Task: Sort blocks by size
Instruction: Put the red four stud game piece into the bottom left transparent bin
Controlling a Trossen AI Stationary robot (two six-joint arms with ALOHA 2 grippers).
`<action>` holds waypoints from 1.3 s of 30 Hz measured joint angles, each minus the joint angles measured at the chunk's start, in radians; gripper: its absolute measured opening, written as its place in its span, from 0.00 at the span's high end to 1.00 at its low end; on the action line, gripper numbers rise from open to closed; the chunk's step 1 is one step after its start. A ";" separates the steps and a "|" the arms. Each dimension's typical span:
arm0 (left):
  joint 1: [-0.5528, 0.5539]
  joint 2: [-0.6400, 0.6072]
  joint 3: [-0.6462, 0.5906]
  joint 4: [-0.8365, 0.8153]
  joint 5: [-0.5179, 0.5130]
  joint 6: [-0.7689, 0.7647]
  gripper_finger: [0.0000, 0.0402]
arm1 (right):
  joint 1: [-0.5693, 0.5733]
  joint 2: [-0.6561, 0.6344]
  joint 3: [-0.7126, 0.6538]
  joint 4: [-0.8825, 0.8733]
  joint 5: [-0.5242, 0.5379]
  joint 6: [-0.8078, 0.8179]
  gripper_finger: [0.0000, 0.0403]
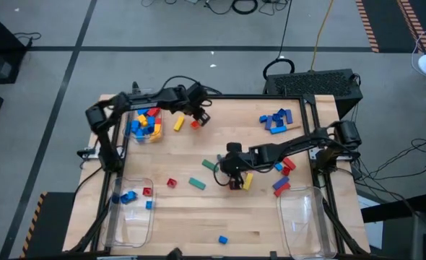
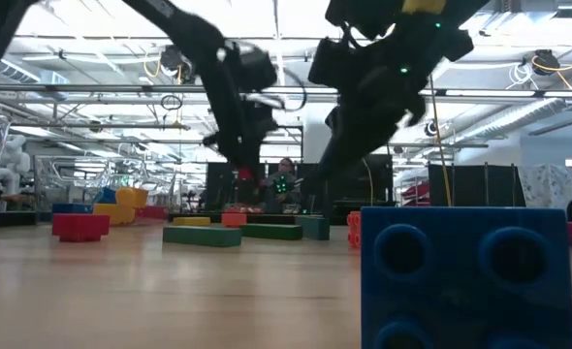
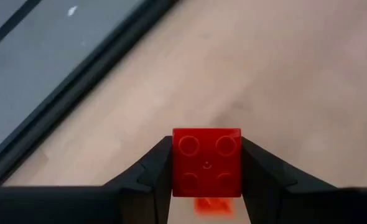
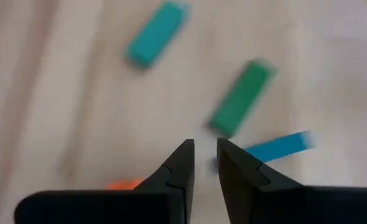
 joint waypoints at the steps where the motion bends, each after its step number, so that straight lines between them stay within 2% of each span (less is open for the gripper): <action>1: -0.020 -0.022 0.000 -0.030 0.000 0.003 0.64 | 0.003 0.000 0.000 -0.021 -0.042 -0.014 0.86; 4: -0.088 -0.091 0.000 -0.110 -0.002 0.004 0.64 | 0.008 -0.001 0.000 -0.082 -0.118 -0.057 0.81; 9: -0.233 -0.187 0.000 -0.275 -0.038 -0.032 0.64 | 0.013 -0.005 0.000 -0.126 -0.157 -0.055 0.66; 15: -0.434 -0.268 0.000 -0.484 -0.129 -0.238 0.64 | 0.050 -0.005 0.000 -0.140 -0.172 -0.024 0.46; 20: -0.605 -0.316 0.000 -0.637 -0.162 -0.445 0.64 | 0.081 0.026 0.000 -0.111 -0.168 -0.021 0.36; 23: -0.690 -0.331 0.000 -0.720 -0.171 -0.572 0.64 | 0.090 0.050 0.000 -0.082 -0.147 -0.033 0.34; 26: -0.762 -0.335 0.000 -0.804 -0.172 -0.684 0.64 | 0.092 0.062 -0.002 -0.093 -0.072 -0.034 0.33; 29: -0.827 -0.335 0.000 -0.874 -0.159 -0.771 0.64 | 0.090 0.060 -0.001 -0.087 -0.060 -0.029 0.34; 39: -1.005 -0.335 -0.004 -0.896 -0.098 -0.952 0.64 | 0.090 0.060 -0.001 -0.089 -0.060 -0.029 0.40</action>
